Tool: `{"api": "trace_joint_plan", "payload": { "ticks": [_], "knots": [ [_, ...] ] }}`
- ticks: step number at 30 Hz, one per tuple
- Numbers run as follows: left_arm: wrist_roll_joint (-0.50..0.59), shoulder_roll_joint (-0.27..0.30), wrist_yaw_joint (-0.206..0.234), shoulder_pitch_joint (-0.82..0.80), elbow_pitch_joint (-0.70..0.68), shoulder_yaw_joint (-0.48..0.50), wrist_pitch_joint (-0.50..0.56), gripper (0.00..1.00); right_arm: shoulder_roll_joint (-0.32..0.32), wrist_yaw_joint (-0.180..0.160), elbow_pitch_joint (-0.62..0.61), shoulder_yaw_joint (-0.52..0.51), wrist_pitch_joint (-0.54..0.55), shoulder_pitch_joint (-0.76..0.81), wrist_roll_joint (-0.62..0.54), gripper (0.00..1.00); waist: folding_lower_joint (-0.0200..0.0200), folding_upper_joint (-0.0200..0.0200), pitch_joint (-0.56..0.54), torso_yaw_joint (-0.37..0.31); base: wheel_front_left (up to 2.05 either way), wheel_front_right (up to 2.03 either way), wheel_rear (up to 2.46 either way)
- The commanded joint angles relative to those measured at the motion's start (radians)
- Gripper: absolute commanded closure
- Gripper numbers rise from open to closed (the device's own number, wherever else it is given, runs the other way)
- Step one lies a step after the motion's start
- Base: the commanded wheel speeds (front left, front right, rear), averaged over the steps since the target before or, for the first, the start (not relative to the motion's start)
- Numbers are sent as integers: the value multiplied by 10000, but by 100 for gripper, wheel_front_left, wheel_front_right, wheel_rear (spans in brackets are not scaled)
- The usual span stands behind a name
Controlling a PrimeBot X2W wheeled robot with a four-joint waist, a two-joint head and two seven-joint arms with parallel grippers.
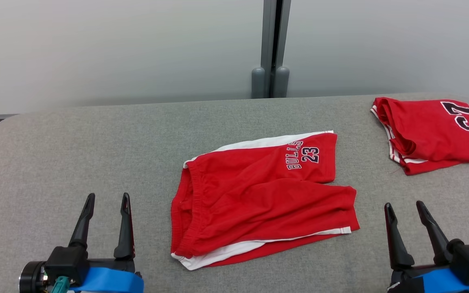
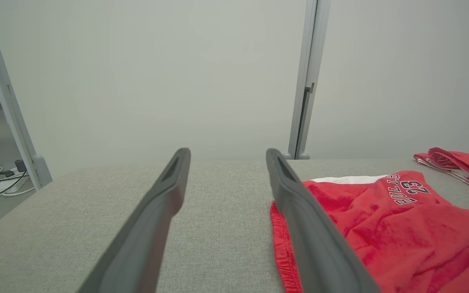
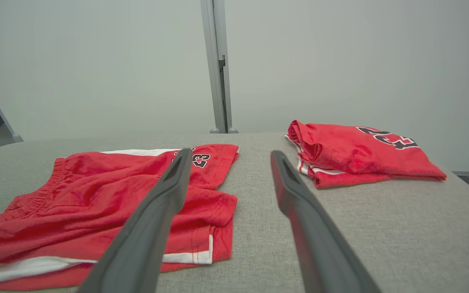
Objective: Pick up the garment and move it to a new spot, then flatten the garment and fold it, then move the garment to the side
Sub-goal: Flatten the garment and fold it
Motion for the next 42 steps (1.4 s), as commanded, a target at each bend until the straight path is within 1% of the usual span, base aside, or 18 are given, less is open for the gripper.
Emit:
{"api": "trace_joint_plan", "payload": {
  "ticks": [1, 12, 19, 21, 24, 31, 38, 42],
  "knots": [
    [21, 45, 69, 172, -16, -3, -45, 0, 66, 2, -84, -1, 61, 271, -3, 0, 0, 0, -37, -3, 0, 0, 0],
    [-63, 124, 68, 233, 89, -112, -45, 0, 106, 2, -53, 19, 267, 425, -47, 0, 0, 0, -128, 43, 0, 0, 0],
    [-29, 111, -141, 27, 202, -720, 22, 0, 28, 2, 298, 333, 627, -18, -273, 0, 0, 0, -43, 90, 0, 0, 0],
    [3, 103, -264, -90, 413, -1251, 91, 0, -158, 2, 733, 537, 738, -245, -357, 0, 0, 0, 58, 140, 0, 0, 0],
    [0, 133, -358, -145, 738, -1794, 116, 0, -299, 2, 1257, 776, 800, -475, -383, 0, 0, 0, 178, 184, 0, 0, 0],
    [-175, 409, -446, -372, 1835, -2992, 85, 0, -568, 2, 2827, 1187, 631, -1119, -307, 0, 0, 0, 509, 232, 0, 0, 0],
    [-442, 769, -430, -758, 2775, -3849, 31, 0, -624, 2, 4346, 1611, 292, -1910, -219, 0, 0, 0, 792, 262, 0, 0, 0],
    [-650, 958, -429, -1096, 3275, -4132, 10, 0, -588, 2, 5139, 1897, 90, -2392, -145, 0, 0, 0, 904, 270, 0, 0, 0]
  ]
}}
